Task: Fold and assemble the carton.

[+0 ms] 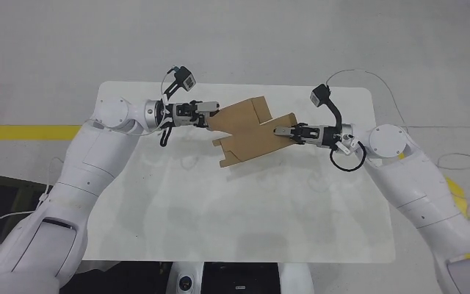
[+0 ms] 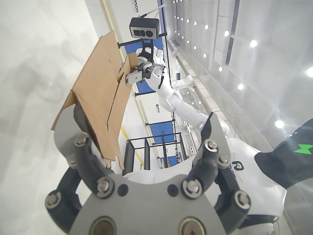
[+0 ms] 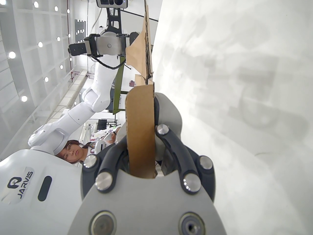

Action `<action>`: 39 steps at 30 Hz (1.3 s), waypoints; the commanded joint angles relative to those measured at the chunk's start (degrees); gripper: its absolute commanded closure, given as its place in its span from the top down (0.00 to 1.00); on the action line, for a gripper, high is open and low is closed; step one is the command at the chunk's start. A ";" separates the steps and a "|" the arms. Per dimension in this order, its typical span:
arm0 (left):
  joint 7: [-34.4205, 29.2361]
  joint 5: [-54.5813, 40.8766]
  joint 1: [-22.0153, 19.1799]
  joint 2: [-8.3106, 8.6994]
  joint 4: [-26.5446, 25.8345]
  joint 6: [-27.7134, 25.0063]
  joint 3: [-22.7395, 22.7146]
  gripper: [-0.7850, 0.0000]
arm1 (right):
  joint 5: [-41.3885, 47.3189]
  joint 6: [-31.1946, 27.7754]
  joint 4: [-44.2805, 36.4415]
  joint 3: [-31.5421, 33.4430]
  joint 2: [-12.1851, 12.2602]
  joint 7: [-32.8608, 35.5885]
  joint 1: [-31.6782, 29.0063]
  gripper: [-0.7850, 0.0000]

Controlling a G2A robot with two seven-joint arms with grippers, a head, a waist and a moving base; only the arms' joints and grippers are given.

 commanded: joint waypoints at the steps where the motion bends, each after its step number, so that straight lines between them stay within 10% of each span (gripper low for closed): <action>1: -0.13 -0.22 0.07 -0.15 0.15 0.05 -0.11 1.00 | -0.18 0.09 -0.23 0.29 -0.08 0.05 -0.17 0.00; 7: -0.65 -0.40 0.31 -0.59 0.61 0.00 -0.36 0.98 | -0.71 0.14 -0.55 1.42 -0.28 -0.08 -0.78 0.00; 11: -0.85 -0.40 0.57 -0.86 1.09 -0.09 -0.53 0.65 | -0.94 0.18 -0.71 2.28 -0.36 -0.06 -1.28 0.00; 16: -1.06 -0.14 0.80 -1.16 1.75 0.01 -0.72 0.49 | -1.26 0.31 -1.01 3.30 -0.45 -0.04 -1.92 0.00; 34: -1.39 2.49 0.91 -2.13 4.59 1.18 -1.08 0.39 | -3.17 0.97 -1.68 5.85 -1.01 0.25 -3.22 0.00; 39: -1.33 3.18 1.02 -2.39 5.08 1.47 -1.10 0.07 | -3.91 1.07 -2.07 6.52 -1.13 0.21 -3.58 0.00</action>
